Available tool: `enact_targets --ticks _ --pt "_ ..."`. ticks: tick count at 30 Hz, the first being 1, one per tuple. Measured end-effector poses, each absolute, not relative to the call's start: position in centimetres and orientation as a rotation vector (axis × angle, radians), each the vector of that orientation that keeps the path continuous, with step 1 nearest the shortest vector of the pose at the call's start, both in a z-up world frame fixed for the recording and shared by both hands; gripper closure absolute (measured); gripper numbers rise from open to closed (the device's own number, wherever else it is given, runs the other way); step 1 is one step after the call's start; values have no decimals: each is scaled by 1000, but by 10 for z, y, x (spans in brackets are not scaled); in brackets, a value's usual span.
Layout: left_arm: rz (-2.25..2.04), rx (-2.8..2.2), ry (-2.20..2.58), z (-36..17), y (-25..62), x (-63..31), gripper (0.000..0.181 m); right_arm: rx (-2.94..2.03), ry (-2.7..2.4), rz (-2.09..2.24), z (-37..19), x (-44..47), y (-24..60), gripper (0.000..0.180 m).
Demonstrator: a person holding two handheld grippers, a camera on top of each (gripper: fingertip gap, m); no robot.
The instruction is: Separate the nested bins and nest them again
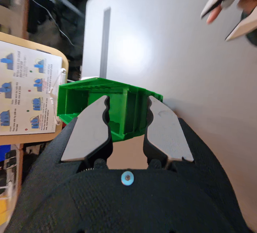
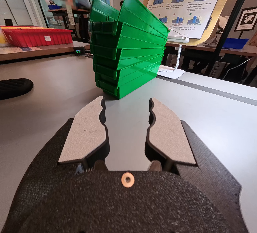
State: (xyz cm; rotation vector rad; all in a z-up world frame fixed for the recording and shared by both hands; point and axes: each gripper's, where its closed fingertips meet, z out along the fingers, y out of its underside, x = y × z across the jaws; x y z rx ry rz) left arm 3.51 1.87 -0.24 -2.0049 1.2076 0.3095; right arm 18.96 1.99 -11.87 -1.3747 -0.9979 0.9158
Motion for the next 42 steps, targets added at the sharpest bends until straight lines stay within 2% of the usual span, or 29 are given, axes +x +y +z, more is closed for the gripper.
enact_targets --ticks 1,6,16,22,29,42 --pt "270 -1963 1157 8 13 34 130 -1374 -999 915 -119 189 20 120" --pt "61 -1790 866 26 -23 7 134 -1378 -1016 901 -122 187 19 120" --pt "-301 -1798 423 -102 -80 -53 133 -1347 -1083 945 -107 158 14 126" --pt "-278 -1783 259 -139 -65 -87 131 -1259 -1177 863 -99 113 12 128" --pt "-194 -1784 286 -157 -66 -86 128 -1288 -1167 809 -130 105 28 128" --pt "-116 -1717 250 -140 -73 -97 123 -1286 -1259 754 -144 103 17 127"
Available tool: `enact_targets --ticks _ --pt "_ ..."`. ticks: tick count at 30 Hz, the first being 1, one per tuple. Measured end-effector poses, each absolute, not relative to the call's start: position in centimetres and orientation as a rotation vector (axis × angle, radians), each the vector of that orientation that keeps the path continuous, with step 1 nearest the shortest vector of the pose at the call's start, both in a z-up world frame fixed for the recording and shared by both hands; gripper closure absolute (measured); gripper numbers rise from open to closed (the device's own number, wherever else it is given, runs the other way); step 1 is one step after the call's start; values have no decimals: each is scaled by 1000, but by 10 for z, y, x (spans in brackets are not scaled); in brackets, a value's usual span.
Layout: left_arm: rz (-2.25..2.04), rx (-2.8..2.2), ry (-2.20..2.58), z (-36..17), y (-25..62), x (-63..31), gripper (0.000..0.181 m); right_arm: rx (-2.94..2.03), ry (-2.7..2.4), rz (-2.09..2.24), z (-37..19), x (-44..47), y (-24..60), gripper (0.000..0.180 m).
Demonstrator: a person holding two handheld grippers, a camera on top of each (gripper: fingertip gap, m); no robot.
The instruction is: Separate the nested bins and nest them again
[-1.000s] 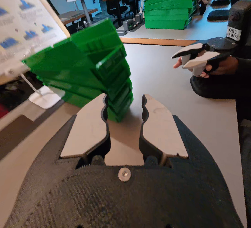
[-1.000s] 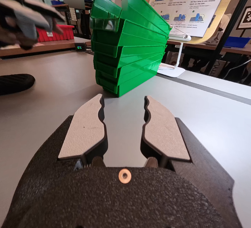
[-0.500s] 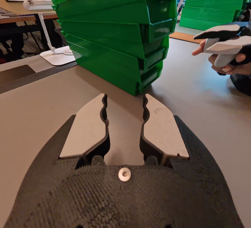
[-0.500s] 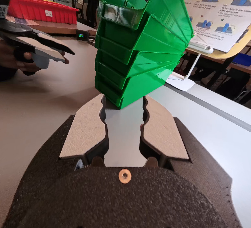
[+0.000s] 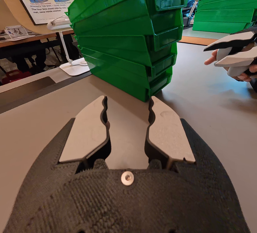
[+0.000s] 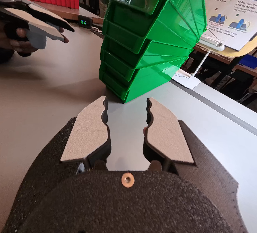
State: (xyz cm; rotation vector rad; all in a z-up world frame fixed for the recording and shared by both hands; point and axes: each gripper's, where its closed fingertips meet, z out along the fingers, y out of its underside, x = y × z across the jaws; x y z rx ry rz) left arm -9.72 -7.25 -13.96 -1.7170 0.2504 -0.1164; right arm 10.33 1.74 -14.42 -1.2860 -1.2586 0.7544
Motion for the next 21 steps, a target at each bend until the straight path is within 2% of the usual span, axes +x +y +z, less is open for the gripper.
enact_targets --ticks 16,21 --pt "-77 -1749 251 -144 -74 -99 135 -1232 -1277 736 -138 104 9 137" --pt "-73 -1783 273 -156 -71 -93 135 -1181 -1276 804 -100 91 -4 138"
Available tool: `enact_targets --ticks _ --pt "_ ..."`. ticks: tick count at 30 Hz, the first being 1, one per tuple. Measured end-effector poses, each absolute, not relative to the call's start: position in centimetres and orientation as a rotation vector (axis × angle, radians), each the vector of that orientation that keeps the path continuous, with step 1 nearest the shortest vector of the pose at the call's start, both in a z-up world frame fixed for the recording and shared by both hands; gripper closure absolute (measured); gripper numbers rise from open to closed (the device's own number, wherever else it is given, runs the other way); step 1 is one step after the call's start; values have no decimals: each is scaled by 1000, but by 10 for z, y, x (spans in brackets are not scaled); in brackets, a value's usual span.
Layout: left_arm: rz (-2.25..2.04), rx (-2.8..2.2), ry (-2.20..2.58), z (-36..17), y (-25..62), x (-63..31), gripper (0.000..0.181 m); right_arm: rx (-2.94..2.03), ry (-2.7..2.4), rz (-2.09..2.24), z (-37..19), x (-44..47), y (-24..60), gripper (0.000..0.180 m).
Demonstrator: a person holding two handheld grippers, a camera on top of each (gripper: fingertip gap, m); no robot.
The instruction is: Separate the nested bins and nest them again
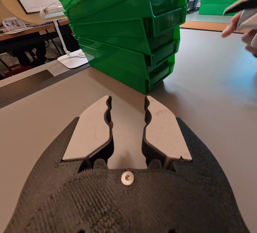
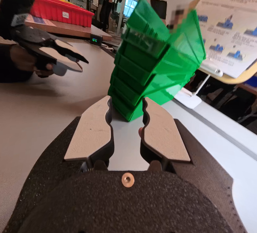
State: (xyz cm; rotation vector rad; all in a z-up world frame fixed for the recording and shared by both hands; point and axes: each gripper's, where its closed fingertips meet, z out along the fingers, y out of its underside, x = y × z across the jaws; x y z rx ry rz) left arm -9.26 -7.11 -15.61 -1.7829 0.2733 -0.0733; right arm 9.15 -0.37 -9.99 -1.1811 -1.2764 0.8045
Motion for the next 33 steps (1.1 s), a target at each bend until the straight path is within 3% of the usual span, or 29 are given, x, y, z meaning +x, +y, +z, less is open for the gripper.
enact_targets --ticks 9,18,29,33 --pt "-71 -1762 272 -154 -72 -88 131 -949 -1639 371 -20 29 -5 131" --pt "-66 -1723 299 -146 -74 -82 127 -973 -2160 -99 -54 -22 17 126" --pt "-73 -1726 344 -148 -75 -74 128 -1198 -2379 -128 -80 -20 35 151" --pt "-62 -1717 351 -146 -76 -74 128 -1191 -2402 -121 -77 -20 36 152"
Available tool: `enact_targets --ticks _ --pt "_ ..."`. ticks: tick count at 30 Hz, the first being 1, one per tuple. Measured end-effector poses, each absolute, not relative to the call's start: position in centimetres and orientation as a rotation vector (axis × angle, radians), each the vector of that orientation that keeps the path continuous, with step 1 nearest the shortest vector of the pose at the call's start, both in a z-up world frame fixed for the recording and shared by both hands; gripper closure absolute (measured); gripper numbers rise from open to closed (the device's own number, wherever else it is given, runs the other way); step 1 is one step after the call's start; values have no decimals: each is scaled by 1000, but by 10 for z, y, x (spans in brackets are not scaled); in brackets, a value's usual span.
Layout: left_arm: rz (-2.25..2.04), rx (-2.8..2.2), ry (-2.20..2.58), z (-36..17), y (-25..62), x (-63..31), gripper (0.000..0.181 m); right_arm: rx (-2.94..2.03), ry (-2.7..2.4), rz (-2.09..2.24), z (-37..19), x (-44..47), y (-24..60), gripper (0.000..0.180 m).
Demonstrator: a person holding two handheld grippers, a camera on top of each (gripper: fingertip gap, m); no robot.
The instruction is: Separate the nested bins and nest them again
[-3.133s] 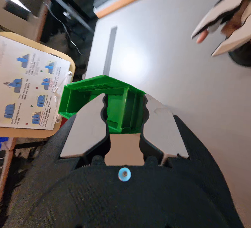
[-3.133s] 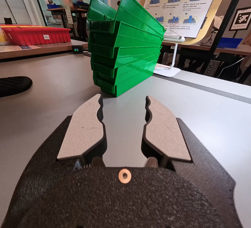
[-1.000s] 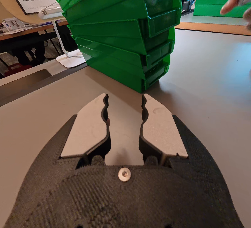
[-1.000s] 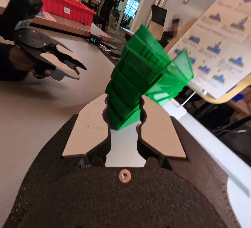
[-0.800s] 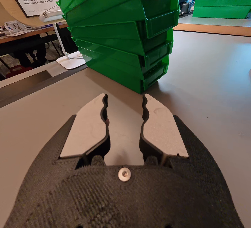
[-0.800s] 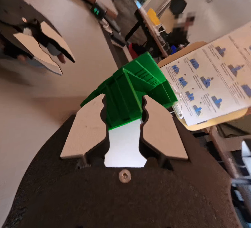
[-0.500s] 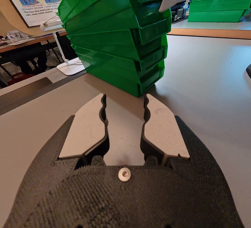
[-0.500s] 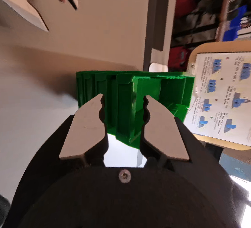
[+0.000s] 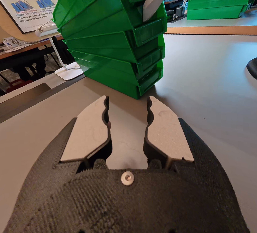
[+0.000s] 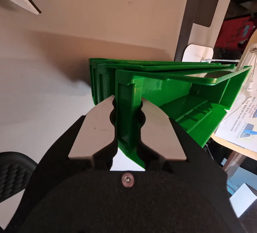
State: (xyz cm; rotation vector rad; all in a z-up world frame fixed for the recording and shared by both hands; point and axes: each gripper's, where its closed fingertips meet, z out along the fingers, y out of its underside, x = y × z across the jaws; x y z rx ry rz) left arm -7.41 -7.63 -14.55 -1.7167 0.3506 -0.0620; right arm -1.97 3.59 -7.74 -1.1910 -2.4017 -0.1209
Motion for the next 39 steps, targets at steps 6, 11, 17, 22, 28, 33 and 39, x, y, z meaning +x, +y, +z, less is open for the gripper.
enact_targets --ticks 6,11,17,22,28,33,39 --pt "-66 -1724 348 -147 -76 -75 128 -1216 -2370 -28 -50 -20 37 150" --pt "-61 -1723 353 -147 -76 -74 129 -1217 -2350 34 -29 -18 38 149" --pt "-61 -1728 355 -149 -75 -74 129 -1220 -2346 82 -13 -10 35 148" --pt "-56 -1735 358 -150 -75 -74 130 -1185 -2318 90 0 -12 36 150" --pt "-53 -1728 348 -148 -75 -76 130 -1113 -2241 34 38 -6 35 151" --pt "-55 -1717 343 -145 -76 -77 130 -1081 -2150 -120 53 34 50 151" --pt "-71 -1741 340 -152 -75 -75 131 -1186 -2092 -185 8 97 77 151"
